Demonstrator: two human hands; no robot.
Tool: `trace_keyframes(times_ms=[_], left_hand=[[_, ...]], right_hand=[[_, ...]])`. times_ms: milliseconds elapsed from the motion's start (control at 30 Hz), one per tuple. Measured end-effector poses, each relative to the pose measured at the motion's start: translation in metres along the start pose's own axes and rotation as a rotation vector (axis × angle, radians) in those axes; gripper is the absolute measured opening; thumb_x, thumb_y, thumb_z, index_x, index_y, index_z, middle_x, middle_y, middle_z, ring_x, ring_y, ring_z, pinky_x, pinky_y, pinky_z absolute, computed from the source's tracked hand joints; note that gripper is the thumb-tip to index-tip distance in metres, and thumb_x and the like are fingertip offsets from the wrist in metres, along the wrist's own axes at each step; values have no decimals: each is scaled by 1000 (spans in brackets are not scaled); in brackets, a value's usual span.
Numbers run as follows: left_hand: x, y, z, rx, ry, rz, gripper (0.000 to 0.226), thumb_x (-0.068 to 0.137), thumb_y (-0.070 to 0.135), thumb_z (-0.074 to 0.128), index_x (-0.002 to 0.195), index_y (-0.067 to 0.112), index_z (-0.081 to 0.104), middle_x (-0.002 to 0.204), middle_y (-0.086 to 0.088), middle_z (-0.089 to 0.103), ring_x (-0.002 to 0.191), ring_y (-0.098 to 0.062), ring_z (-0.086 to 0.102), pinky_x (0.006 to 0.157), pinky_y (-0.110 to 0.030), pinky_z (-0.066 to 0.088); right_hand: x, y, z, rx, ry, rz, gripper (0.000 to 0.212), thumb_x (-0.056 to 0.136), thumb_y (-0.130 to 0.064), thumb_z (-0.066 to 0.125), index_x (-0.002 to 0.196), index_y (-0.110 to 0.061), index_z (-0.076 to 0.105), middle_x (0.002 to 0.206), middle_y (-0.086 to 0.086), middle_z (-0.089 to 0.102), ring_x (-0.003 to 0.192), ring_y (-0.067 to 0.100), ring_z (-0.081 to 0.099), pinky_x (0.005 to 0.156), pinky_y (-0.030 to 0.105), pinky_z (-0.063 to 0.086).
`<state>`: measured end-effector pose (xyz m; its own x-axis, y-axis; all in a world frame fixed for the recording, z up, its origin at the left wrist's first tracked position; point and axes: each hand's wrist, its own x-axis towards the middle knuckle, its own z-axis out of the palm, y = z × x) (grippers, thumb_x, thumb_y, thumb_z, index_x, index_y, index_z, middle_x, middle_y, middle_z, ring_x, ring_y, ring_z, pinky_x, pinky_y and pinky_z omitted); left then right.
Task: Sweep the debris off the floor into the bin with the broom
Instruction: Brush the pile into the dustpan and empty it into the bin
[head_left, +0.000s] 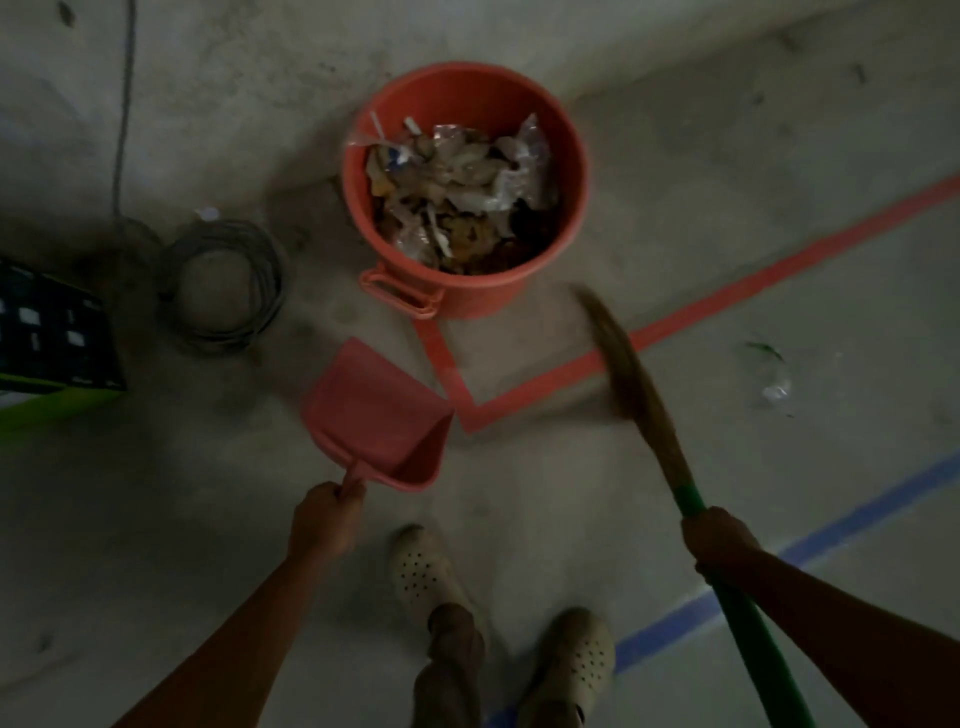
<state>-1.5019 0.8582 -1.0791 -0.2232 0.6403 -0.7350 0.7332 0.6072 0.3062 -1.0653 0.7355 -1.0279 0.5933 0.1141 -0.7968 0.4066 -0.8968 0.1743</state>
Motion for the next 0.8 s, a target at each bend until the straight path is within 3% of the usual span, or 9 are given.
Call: trace_keyframes(times_ms=[67,167,200,333,500,600,733,800], left_hand=[[-27,16,17,-53,-25,7,42,96,38,57,72,4,60,68,-15,67,58,-29,63,58,-33,50],[-67,38,36,-109,-50,29,45,97,40,55,68,5,56,64,-14,63,55,-28,58,57,-33,47],[-79,44,40,-131,-52,31,49,98,41,55,67,4,55,63,-14,61,53,-27,56,55,-32,45],[-120,66,42,-199,-47,13,56,97,48,53,67,1,52,64,-18,58,47,-25,52,43,-26,40],[-140,76,19,-241,-20,4,58,95,53,57,68,1,55,58,-15,57,46,-24,50,47,-27,39],[-143,70,-4,-276,13,2,61,93,58,57,67,2,55,58,-14,56,49,-24,51,53,-32,43],[-134,50,-41,-314,76,-48,59,94,56,55,70,3,63,59,-13,61,51,-26,57,53,-33,50],[-119,34,-61,-326,83,-65,60,95,55,56,69,1,62,60,-16,62,53,-28,59,60,-45,58]], right_hand=[[2,36,-18,113,32,49,28,101,-20,51,98,7,59,73,14,65,56,23,64,42,27,49],[-6,79,-40,263,93,64,31,101,-21,47,101,7,61,85,20,69,75,33,69,72,41,59],[-12,91,-47,316,123,81,31,101,-24,47,101,4,61,85,18,68,75,33,69,73,41,59],[-40,117,-74,507,181,101,34,100,-33,48,105,-2,58,80,14,66,65,28,66,53,31,51],[-81,98,-100,643,234,-62,31,100,-37,48,112,-8,54,82,12,65,66,28,67,58,38,58],[-119,57,-111,693,183,-225,30,101,-34,49,121,-11,51,83,12,64,64,26,66,52,34,55],[-179,-24,-107,667,42,-460,17,101,-29,50,112,-16,50,76,12,61,54,21,59,44,28,49],[-211,-70,-94,614,-57,-565,16,100,-26,51,113,-17,51,74,11,59,50,19,55,40,23,44]])
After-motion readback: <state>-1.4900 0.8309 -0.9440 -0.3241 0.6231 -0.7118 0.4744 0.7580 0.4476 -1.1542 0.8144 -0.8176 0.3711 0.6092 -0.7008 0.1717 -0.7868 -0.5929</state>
